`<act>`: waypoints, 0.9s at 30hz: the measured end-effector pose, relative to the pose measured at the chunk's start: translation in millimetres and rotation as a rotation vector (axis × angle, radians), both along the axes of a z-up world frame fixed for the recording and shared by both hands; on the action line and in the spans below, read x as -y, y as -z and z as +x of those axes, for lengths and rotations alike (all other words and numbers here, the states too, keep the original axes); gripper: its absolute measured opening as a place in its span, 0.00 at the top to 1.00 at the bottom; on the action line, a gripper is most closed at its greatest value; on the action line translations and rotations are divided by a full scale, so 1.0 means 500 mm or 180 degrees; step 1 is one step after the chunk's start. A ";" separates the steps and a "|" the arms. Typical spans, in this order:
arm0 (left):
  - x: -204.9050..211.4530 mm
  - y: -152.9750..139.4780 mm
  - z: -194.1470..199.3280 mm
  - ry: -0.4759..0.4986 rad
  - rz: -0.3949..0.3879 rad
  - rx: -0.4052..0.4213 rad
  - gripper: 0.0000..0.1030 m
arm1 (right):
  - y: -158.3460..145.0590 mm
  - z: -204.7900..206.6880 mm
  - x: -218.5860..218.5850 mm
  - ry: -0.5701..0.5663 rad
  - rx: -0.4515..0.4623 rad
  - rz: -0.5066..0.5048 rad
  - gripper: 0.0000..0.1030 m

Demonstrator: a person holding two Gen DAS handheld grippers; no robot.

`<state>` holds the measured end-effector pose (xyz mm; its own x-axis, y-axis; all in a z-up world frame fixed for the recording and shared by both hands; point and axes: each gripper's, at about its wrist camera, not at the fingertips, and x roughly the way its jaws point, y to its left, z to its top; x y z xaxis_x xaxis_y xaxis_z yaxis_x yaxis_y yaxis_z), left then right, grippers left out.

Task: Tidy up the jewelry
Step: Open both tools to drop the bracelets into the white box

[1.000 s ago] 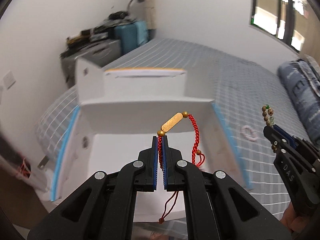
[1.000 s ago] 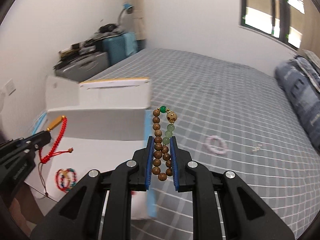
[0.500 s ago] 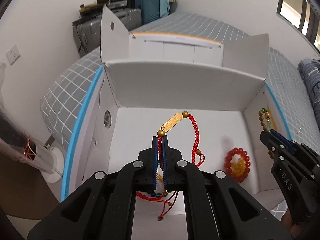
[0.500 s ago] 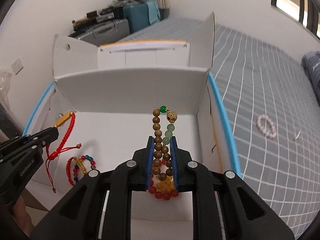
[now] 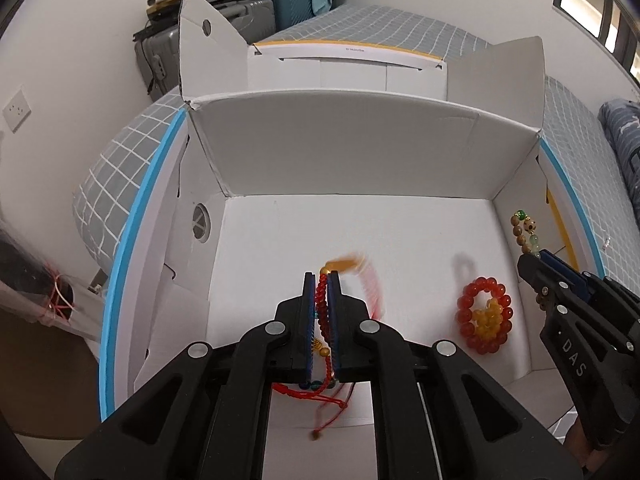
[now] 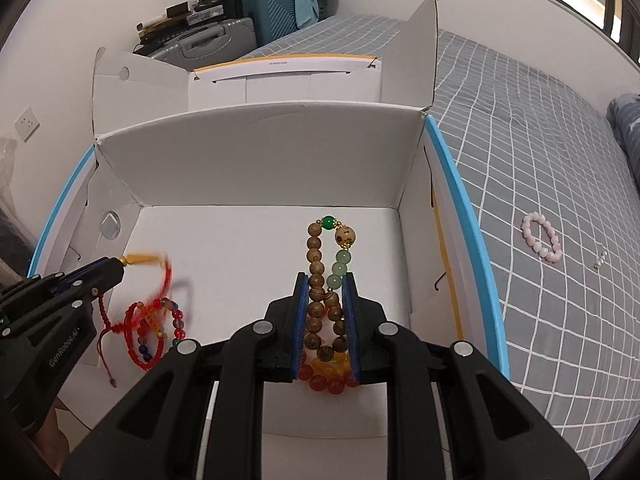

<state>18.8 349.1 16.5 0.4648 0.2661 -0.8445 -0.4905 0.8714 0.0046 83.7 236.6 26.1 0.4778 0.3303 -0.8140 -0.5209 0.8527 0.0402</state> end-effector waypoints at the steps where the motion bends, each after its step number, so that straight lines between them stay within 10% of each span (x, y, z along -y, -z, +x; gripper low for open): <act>1: 0.000 -0.001 -0.001 -0.0016 0.0005 0.0003 0.92 | 0.000 0.000 -0.002 -0.0003 -0.0001 -0.0002 0.82; 13: -0.009 -0.039 -0.024 -0.0209 0.0109 0.0187 0.37 | -0.046 -0.021 0.012 0.0099 0.0257 0.0087 0.23; 27: 0.024 -0.071 -0.016 -0.0180 0.0088 0.0329 0.28 | -0.078 -0.026 0.058 0.0253 0.0400 0.0094 0.17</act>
